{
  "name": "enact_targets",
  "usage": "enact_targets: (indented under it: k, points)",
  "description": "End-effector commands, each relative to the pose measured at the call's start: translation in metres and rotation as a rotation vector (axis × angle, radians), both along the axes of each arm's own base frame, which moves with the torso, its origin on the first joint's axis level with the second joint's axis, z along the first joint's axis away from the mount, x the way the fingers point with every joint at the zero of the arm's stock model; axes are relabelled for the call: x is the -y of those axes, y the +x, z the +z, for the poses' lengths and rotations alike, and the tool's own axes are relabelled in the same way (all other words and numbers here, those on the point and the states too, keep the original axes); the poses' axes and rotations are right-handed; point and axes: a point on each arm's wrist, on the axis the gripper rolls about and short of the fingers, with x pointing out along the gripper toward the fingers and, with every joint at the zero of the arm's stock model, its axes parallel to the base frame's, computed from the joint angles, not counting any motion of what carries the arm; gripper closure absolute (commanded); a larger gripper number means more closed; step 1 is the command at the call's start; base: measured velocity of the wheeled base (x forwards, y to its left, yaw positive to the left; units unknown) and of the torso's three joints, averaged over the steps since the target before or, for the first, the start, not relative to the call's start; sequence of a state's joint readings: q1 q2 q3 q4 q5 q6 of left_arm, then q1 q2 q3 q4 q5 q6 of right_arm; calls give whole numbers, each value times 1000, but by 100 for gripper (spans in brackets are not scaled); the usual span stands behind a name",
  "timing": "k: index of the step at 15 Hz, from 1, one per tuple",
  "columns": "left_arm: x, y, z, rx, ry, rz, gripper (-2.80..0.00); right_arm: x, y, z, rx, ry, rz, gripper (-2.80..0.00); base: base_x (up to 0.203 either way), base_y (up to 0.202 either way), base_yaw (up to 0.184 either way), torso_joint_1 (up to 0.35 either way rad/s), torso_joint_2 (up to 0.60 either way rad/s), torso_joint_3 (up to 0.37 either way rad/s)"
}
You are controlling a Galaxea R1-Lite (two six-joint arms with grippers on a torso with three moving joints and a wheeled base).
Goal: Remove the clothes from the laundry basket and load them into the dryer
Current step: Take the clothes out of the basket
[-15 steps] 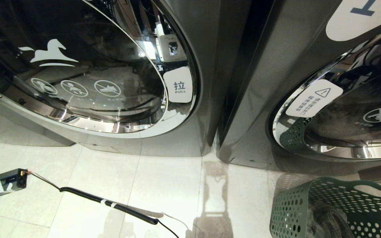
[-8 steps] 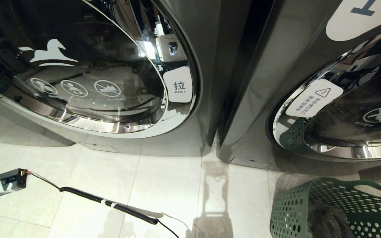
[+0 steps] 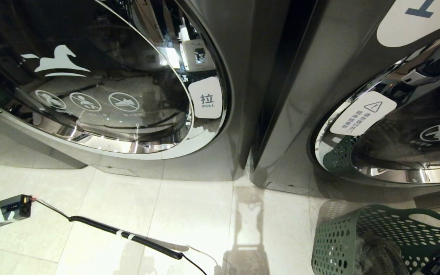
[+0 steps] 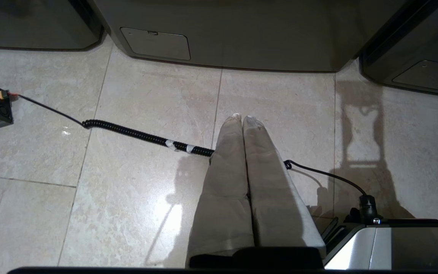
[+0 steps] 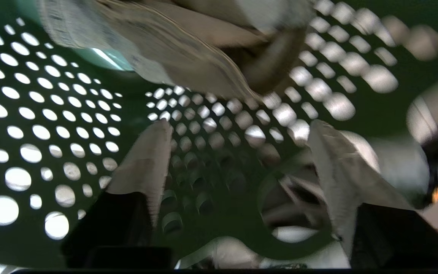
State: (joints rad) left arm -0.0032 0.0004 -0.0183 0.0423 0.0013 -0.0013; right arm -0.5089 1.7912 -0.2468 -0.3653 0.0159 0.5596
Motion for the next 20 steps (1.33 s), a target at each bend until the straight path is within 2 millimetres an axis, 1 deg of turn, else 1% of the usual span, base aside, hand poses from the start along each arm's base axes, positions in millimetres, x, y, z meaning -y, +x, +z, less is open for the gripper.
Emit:
enact_targets:
  k: [1, 3, 6, 10, 13, 18, 20]
  points:
    - [0, 0, 0, 0, 0, 0, 0, 3, 7, -25, -74, 36, 81, -280, 0, 0, 0, 0, 0, 0]
    - [0, 0, 0, 1, 0, -1, 0, 6, 13, -34, -64, 43, 219, -280, 0, 0, 0, 0, 0, 0]
    - [0, 0, 0, 0, 0, 0, 0, 14, 24, -46, -45, 87, 307, -280, 0, 0, 0, 0, 0, 0]
    - [0, 0, 0, 0, 0, 0, 0, 27, 43, -63, -36, 94, 331, -280, 0, 0, 0, 0, 0, 0]
    - [0, 0, 0, 0, 0, 0, 0, 40, 54, -78, 10, 108, 361, -280, 0, 0, 0, 0, 0, 0]
    - [0, 0, 0, 0, 0, 0, 0, 53, 63, -104, 120, 149, 426, -280, 0, 0, 0, 0, 0, 0]
    - [0, 0, 0, 0, 0, 0, 0, 53, 63, -111, 175, 200, 451, -280, 0, 0, 0, 0, 0, 0]
